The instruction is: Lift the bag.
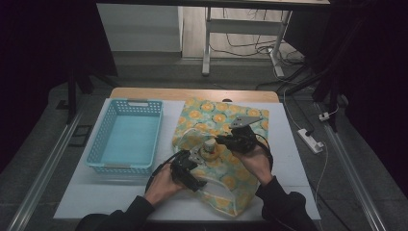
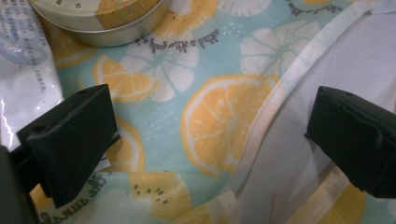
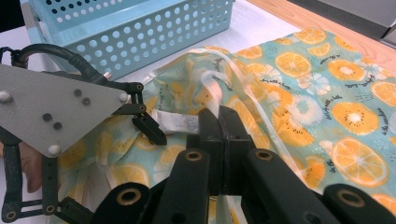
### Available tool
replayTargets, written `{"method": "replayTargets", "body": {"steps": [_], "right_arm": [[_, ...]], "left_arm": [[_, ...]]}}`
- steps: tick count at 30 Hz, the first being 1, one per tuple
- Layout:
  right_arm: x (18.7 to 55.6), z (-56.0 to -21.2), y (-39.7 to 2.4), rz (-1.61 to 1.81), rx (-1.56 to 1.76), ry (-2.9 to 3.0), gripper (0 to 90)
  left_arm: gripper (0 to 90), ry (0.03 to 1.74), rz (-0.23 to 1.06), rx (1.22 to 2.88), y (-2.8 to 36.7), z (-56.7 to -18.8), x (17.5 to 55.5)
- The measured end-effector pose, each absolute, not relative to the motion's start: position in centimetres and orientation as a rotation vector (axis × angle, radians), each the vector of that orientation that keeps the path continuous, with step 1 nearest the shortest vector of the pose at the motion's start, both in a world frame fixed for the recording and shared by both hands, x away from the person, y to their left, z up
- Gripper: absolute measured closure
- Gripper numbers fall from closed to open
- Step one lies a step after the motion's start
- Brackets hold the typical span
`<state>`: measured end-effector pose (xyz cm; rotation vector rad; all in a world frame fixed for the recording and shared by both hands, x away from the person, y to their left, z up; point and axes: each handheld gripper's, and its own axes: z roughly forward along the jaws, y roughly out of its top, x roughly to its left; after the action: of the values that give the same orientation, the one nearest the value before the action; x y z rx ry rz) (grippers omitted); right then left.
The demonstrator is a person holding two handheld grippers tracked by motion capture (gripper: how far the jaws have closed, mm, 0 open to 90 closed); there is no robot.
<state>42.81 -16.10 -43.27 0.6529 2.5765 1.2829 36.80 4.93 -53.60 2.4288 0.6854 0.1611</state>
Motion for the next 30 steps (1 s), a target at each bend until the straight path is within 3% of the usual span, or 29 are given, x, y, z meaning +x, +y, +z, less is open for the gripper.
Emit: {"method": "replayTargets", "body": {"steps": [5,23,30], "right_arm": [[42.8,-43.3,-16.1,1.283,0.655,2.576,90.0],[42.9,-43.4,-16.1,1.279,0.662,2.58,90.0],[43.0,-43.3,-16.3,1.281,0.66,2.578,90.0]], "left_arm": [[10.3,0.659,0.158,2.431,5.1,-53.3,36.8],[85.6,0.695,0.103,2.414,5.2,-52.5,36.8],[88.7,0.722,0.109,2.416,5.0,-52.1,36.7]]}}
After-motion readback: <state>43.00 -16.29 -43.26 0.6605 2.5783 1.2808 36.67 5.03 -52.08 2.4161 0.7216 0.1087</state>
